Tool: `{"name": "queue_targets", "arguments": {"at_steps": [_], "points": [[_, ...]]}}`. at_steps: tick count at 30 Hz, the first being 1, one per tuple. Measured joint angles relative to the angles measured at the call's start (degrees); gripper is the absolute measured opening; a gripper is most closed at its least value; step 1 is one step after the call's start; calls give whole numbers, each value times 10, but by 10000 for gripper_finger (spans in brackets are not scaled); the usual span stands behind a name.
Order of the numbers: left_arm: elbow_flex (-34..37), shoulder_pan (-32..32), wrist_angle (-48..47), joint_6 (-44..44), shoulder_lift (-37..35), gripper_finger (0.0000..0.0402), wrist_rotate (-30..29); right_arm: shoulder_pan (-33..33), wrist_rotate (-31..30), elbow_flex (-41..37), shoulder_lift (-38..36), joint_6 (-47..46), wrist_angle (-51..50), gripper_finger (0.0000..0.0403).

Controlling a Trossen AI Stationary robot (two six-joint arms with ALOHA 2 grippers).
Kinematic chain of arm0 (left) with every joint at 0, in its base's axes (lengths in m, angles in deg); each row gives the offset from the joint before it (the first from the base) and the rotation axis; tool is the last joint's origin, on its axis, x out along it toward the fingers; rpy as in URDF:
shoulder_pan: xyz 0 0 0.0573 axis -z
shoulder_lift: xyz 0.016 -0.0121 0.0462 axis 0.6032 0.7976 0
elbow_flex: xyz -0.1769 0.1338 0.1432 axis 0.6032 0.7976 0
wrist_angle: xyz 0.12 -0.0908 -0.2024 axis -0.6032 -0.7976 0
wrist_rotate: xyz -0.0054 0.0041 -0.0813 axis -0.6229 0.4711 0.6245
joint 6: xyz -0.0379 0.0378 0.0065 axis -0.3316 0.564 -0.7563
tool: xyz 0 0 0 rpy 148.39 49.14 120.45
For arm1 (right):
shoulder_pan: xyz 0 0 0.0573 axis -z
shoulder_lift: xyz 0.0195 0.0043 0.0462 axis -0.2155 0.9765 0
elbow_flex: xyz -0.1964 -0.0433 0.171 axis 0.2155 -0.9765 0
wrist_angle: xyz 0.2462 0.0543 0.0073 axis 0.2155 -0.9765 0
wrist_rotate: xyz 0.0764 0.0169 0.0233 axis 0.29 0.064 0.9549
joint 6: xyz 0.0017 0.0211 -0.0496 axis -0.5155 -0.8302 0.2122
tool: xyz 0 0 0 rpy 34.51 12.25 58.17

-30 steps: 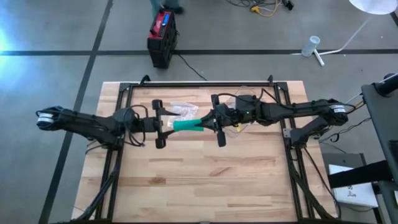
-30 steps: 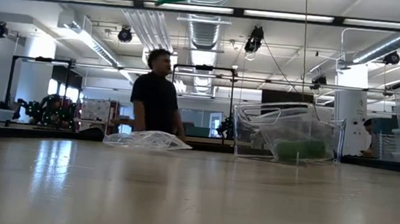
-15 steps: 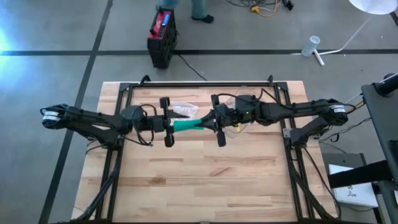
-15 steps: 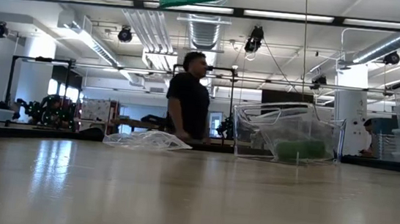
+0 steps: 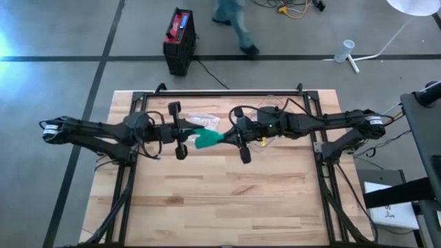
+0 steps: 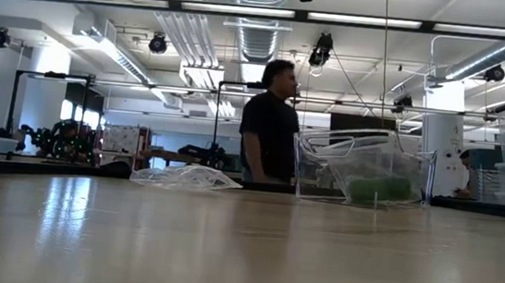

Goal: Roll bandage
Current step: Roll the dark green bandage

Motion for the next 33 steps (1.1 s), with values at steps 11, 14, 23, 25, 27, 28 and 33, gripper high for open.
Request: {"name": "queue_targets", "arguments": {"at_steps": [11,14,23,25,27,28,33], "points": [[50,-1,-3,-2,-1,0,-61,-7,58,-2,0,22,99,9],[63,-1,5,-18,-2,0,-62,-7,32,-2,0,29,127,9],[68,-2,6,-45,-3,0,-71,-8,-148,-2,0,72,120,9],[66,-2,6,-45,-5,0,-76,-8,-149,-2,0,75,111,9],[66,-2,5,-44,-10,0,-98,-8,-133,-2,0,75,98,9],[66,-2,6,-39,-11,0,-111,-8,-119,-2,0,75,93,9],[66,-2,6,-17,-21,0,-145,-8,-35,-2,0,56,89,9]]}}
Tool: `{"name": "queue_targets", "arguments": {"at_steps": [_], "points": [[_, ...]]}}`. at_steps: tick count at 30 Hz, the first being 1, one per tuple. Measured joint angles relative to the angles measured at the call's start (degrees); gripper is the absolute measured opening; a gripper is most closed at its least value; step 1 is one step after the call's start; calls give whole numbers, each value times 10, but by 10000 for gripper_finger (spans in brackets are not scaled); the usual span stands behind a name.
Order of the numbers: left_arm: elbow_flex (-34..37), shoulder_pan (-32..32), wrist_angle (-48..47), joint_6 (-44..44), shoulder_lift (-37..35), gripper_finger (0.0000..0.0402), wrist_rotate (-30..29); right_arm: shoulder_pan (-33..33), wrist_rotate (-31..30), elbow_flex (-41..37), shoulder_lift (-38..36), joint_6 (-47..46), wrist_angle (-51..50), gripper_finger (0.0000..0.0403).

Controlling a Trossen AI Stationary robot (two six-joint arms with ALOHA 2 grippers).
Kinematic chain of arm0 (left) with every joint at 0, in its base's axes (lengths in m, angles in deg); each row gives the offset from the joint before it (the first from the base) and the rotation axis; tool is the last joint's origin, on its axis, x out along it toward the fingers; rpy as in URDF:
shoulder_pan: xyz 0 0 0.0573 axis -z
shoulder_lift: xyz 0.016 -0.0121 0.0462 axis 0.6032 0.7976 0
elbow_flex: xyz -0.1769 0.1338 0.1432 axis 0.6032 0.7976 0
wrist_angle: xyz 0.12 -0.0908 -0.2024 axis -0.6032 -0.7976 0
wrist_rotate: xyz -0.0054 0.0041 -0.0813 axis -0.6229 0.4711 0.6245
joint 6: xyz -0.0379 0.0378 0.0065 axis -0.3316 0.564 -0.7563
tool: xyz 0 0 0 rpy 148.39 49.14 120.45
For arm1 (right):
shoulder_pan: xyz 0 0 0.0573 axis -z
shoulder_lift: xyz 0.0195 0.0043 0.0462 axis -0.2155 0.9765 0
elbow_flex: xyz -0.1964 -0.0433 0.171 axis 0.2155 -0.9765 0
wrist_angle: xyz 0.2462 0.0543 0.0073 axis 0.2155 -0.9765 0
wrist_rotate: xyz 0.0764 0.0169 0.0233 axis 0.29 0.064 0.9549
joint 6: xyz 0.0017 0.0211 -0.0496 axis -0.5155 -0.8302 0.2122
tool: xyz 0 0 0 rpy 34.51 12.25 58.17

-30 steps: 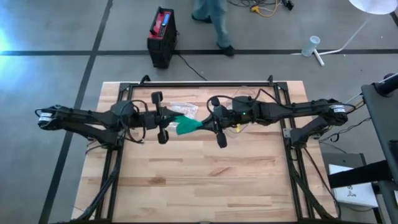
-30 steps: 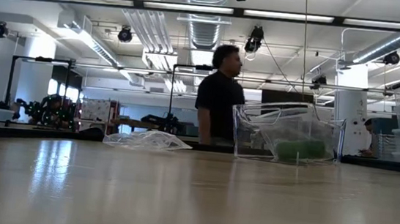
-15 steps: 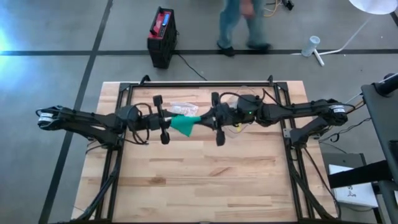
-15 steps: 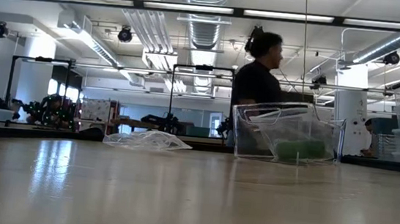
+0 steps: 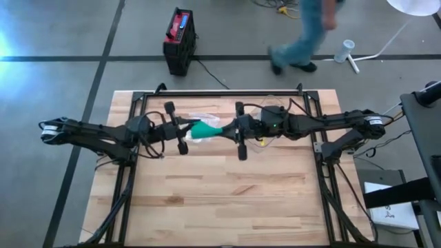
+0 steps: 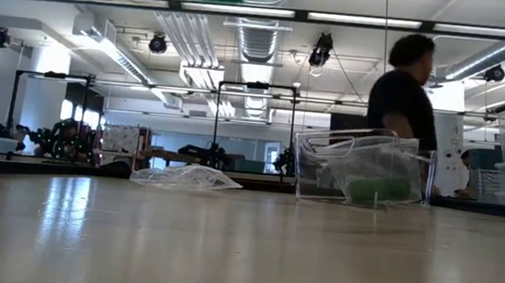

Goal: Roll bandage
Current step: Roll the dark green bandage

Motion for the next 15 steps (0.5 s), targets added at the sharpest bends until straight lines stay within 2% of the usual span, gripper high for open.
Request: {"name": "queue_targets", "arguments": {"at_steps": [4,15], "points": [[0,1,-1,8,-8,0,-12,1,50,0,0,-20,-14,9],[-8,-2,5,20,-69,0,-66,-1,22,1,0,-46,-80,9]]}}
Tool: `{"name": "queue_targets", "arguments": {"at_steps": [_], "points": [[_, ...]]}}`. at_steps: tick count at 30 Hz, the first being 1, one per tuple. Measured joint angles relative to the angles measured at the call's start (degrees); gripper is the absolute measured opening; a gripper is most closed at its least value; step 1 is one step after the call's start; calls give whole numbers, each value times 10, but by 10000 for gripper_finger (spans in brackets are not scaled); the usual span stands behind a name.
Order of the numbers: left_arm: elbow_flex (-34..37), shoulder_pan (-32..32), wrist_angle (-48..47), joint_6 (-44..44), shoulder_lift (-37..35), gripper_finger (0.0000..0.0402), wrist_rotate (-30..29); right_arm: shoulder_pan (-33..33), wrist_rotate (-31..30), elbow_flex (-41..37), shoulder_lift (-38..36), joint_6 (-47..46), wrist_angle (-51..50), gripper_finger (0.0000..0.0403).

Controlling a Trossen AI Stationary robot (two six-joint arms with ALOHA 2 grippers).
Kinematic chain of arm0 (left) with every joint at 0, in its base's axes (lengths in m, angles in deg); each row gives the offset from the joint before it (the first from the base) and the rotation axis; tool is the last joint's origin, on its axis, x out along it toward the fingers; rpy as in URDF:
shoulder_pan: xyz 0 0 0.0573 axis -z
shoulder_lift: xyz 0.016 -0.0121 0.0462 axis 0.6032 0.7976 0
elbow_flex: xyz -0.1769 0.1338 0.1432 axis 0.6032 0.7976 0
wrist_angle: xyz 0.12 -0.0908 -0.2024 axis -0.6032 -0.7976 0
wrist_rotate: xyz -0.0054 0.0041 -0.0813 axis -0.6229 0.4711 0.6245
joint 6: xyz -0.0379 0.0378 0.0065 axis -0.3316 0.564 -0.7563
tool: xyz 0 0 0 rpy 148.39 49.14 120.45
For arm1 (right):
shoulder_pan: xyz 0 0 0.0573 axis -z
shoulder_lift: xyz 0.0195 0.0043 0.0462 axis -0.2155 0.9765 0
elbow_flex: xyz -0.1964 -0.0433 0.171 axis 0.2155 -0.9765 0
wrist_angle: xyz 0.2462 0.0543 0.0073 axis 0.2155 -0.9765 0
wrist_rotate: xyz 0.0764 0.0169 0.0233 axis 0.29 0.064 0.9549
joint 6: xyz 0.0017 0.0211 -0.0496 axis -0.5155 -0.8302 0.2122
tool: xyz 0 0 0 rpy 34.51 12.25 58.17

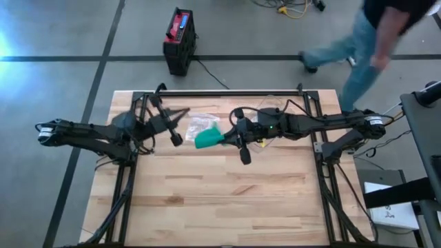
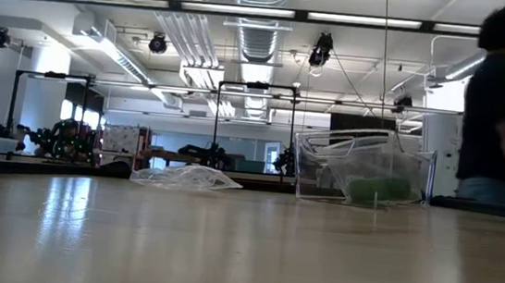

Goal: Roll bandage
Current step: Roll the dark green bandage

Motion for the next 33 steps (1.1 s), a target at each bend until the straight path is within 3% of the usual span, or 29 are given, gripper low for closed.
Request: {"name": "queue_targets", "arguments": {"at_steps": [7,12,19,25,33], "points": [[13,0,-7,-24,-15,0,21,0,-4,0,0,-1,-4,9],[18,2,-69,-23,-15,0,101,0,-3,6,0,-1,8,9],[26,1,-74,-44,-10,10,196,1,-5,31,0,-1,9,9],[30,1,-47,-62,15,79,225,1,-4,33,0,-10,13,9],[30,1,-64,-75,18,221,231,1,-1,33,-2,-9,-10,9]]}}
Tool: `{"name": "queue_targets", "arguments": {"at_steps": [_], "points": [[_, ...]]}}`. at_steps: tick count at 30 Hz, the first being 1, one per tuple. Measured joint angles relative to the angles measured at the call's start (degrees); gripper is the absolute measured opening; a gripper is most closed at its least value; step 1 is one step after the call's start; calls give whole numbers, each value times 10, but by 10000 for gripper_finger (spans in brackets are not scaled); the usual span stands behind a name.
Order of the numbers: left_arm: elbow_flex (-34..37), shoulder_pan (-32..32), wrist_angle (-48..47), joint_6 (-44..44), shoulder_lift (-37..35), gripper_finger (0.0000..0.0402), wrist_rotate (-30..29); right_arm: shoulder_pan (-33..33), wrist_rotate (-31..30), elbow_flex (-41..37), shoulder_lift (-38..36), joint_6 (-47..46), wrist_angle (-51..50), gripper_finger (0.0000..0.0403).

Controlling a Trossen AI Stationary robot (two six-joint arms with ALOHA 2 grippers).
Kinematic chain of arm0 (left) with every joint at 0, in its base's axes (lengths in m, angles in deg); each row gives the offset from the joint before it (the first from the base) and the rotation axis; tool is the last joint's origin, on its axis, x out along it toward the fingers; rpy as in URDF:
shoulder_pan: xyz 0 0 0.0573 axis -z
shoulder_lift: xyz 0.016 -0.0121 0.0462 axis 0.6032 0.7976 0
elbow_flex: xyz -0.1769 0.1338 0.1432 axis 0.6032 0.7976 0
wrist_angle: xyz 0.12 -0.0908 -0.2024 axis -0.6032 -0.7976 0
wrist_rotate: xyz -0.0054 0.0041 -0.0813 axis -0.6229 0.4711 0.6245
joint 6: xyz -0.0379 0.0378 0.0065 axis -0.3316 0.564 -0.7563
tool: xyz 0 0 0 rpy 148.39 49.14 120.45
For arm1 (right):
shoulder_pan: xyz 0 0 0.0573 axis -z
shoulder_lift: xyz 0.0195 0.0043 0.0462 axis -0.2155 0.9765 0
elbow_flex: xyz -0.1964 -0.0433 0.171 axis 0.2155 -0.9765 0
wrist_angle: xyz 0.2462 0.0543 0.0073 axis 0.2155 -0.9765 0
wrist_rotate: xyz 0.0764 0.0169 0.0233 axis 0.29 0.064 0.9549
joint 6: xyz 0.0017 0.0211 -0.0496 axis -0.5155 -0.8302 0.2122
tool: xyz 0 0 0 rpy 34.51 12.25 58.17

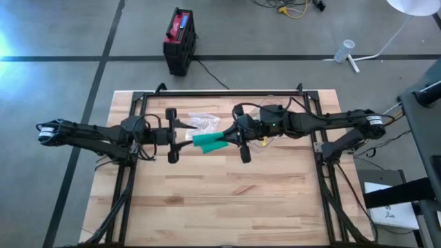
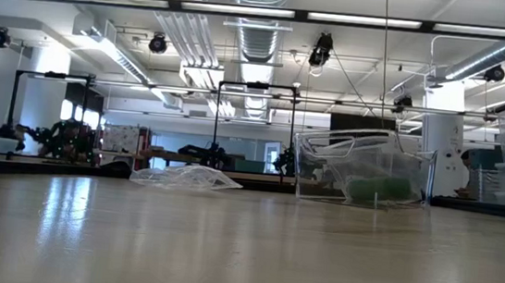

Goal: Roll bandage
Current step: Roll the dark green bandage

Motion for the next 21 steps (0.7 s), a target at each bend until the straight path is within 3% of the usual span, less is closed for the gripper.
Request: {"name": "queue_targets", "arguments": {"at_steps": [4,7,17,21], "points": [[0,0,-21,0,-5,271,0,0,0,0,-5,10,-17,9],[0,0,-17,0,2,278,2,0,0,0,-5,10,-14,9],[-1,-4,123,-4,89,230,23,0,0,0,9,4,4,9],[-6,-9,139,7,111,181,19,0,0,0,11,0,4,9]]}}
